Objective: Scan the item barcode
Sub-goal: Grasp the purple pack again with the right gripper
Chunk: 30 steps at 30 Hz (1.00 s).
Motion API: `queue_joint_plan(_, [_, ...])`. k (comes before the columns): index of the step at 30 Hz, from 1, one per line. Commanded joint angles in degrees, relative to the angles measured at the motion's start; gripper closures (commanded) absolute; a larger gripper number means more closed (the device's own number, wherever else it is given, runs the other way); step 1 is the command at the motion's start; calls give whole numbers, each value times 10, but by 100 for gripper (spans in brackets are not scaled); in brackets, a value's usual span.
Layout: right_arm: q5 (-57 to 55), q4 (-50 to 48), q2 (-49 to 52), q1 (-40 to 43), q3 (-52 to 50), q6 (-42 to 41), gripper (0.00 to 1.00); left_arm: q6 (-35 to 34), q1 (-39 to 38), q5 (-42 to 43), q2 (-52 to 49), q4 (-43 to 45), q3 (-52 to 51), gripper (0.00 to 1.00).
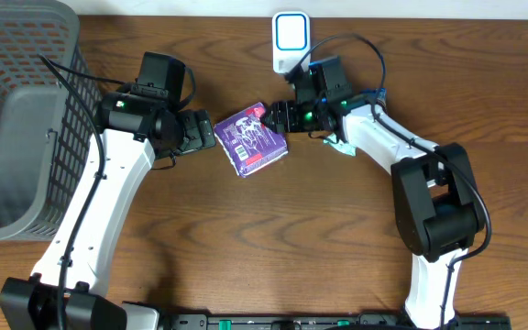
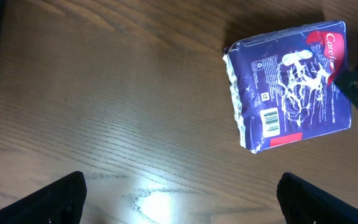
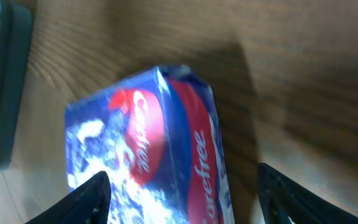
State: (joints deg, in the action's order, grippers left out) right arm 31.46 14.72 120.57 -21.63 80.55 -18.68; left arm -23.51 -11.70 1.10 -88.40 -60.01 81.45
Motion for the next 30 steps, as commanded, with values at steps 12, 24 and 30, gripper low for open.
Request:
queue_joint_plan(12, [-7,-42,-23,-20,-7,-7,99,10,2,-7,-1,-2,-1,2])
queue_joint_plan(24, [-288,54,-174,-40,-7,75,99,10,2,-7,-1,-2,-1,2])
queue_joint_plan(30, [-192,56,-120,-40,-7,65,37,10,2,-7,-1,-2,-1,2])
